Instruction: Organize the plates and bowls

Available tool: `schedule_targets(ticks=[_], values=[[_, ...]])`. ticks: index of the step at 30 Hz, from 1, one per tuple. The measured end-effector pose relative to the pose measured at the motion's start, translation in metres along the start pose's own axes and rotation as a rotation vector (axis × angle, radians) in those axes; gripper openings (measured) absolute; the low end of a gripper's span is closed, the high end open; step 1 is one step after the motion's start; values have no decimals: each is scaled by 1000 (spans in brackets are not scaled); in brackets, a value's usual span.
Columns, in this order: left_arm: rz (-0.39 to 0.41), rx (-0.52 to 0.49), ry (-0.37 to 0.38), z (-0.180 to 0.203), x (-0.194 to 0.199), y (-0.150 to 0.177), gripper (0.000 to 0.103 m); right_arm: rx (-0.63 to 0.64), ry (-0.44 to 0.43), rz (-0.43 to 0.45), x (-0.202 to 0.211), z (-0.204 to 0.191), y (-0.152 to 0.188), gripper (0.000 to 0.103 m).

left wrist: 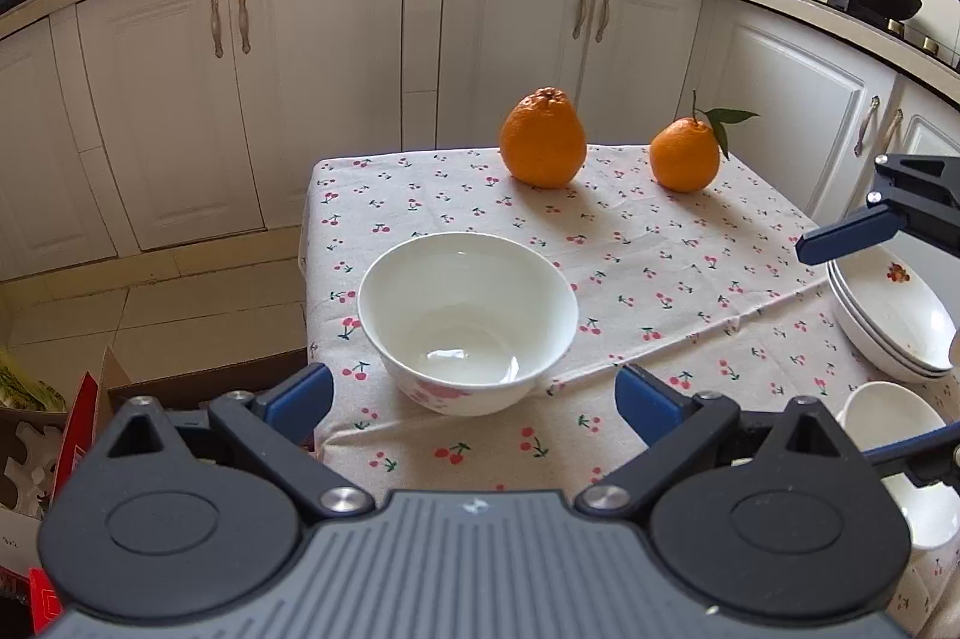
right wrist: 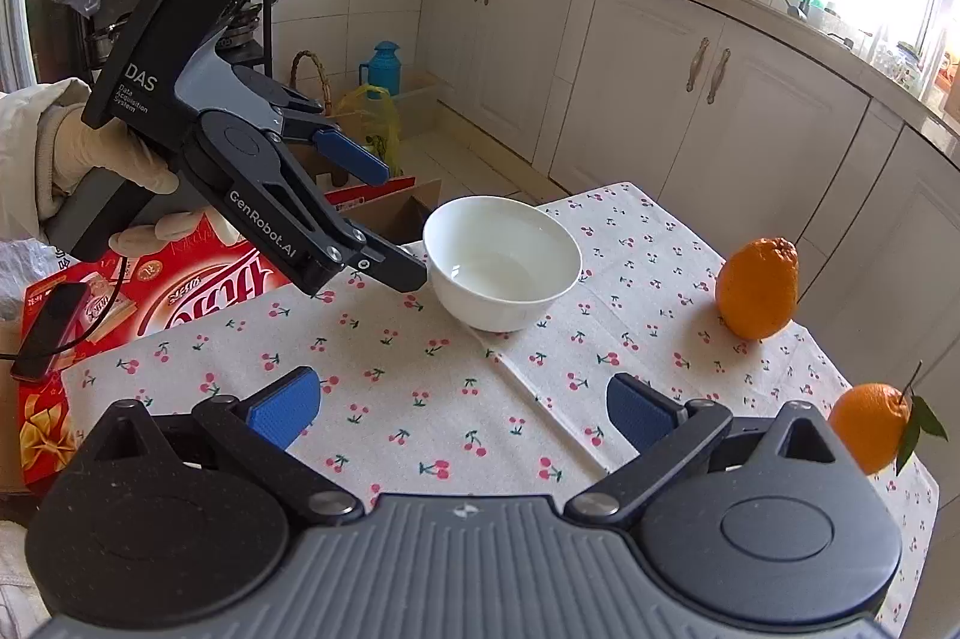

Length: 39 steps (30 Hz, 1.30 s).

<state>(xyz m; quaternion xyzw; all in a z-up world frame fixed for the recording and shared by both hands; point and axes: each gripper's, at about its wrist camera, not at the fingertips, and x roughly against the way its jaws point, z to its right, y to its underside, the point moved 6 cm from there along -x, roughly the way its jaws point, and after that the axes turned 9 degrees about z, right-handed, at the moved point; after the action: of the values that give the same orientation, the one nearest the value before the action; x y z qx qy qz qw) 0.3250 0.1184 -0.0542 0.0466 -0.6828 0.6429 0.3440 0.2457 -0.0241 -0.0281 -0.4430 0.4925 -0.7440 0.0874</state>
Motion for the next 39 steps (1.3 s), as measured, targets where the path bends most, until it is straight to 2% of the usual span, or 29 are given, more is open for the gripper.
schedule_targets(ticks=[11, 13, 18, 23, 28, 30, 39], values=[[-30, 82, 45, -30, -57, -12, 97, 37, -77, -49, -76, 26, -18, 103], [-32, 99, 58, -33, -64, -12, 94, 33, -91, -56, -89, 28, -19, 103], [-50, 138, 86, -37, -73, -10, 80, 22, -113, -69, -115, 33, -18, 103], [-50, 144, 104, -36, -76, -12, 68, 7, -140, -71, -129, 34, -18, 102], [-53, 143, 113, -36, -78, -14, 65, -4, -151, -79, -136, 34, -16, 99], [-56, 144, 115, -36, -79, -14, 61, -12, -147, -78, -137, 36, -16, 97], [-61, 147, 121, -36, -81, -13, 59, -29, -154, -78, -137, 38, -15, 94]])
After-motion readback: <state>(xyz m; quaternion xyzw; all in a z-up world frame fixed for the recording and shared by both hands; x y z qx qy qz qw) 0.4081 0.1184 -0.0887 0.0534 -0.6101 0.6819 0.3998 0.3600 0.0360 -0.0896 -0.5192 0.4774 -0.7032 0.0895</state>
